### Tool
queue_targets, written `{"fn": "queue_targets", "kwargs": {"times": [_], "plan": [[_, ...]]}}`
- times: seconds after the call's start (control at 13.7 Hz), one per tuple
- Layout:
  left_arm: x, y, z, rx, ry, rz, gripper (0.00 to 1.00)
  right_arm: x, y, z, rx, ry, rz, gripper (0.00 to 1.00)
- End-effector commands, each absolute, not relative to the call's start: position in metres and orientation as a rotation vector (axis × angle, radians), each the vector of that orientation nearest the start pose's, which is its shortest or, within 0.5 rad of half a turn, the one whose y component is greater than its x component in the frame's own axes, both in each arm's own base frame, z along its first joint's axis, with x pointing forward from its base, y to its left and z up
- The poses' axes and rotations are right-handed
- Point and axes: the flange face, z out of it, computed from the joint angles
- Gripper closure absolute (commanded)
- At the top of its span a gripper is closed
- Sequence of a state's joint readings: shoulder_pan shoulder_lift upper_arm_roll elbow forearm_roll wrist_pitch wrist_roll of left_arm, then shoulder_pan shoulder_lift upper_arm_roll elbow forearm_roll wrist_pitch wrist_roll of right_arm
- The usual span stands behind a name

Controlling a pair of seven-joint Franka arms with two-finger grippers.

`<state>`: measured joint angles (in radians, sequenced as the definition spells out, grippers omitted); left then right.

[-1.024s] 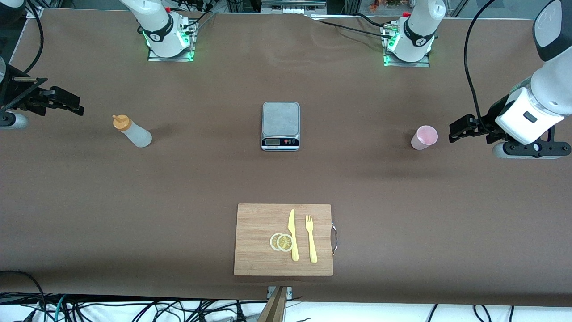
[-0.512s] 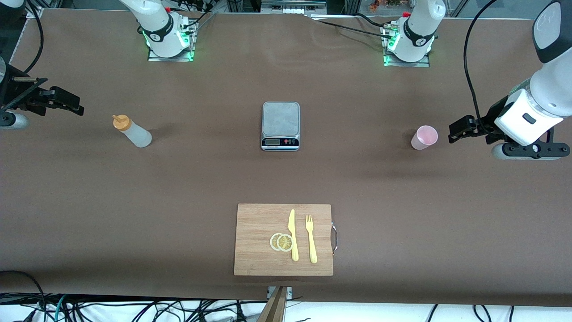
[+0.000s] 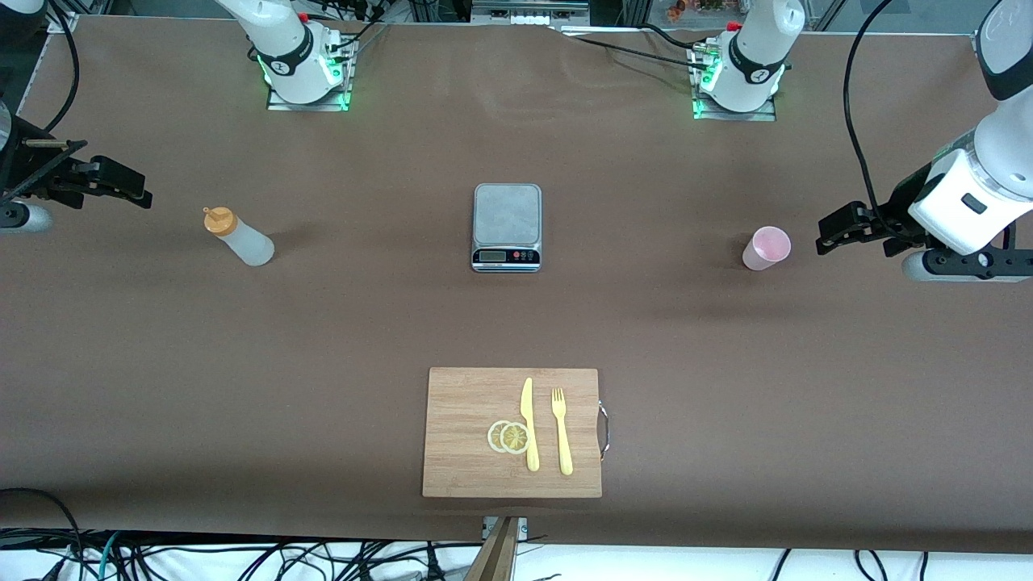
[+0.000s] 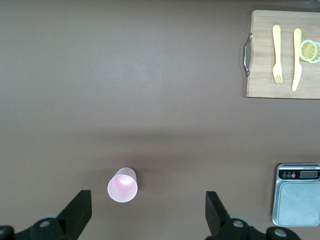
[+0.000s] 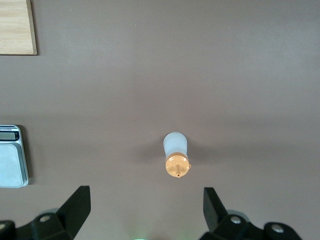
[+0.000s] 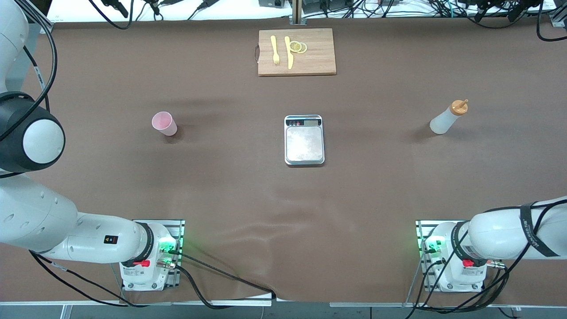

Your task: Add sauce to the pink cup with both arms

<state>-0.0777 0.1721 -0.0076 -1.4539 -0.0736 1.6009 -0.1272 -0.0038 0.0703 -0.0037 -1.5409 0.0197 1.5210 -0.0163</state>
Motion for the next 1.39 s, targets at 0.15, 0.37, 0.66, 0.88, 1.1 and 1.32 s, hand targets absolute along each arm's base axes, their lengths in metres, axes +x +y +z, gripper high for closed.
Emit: {"fn": "queue_targets", "kwargs": {"times": [0.15, 0.37, 0.66, 0.88, 1.1, 1.32], "plan": [[0.627, -0.052, 0.517, -3.170, -0.073, 0.233, 0.00, 0.570, -0.002, 0.603, -3.113, -0.025, 0.138, 0.00], [0.627, -0.017, 0.496, -3.158, -0.119, 0.283, 0.00, 0.570, -0.002, 0.603, -3.112, -0.027, 0.140, 0.00], [0.619, 0.017, 0.441, -3.161, -0.082, 0.347, 0.00, 0.570, -0.002, 0.603, -3.112, -0.027, 0.140, 0.00], [0.604, 0.033, 0.408, -3.158, -0.069, 0.374, 0.00, 0.570, -0.002, 0.603, -3.112, -0.027, 0.140, 0.00], [0.586, 0.045, 0.374, -3.165, 0.000, 0.363, 0.01, 0.570, -0.002, 0.603, -3.112, -0.030, 0.140, 0.00], [0.563, 0.047, 0.342, -3.167, 0.006, 0.345, 0.02, 0.570, -0.002, 0.603, -3.112, -0.025, 0.140, 0.00]]}}
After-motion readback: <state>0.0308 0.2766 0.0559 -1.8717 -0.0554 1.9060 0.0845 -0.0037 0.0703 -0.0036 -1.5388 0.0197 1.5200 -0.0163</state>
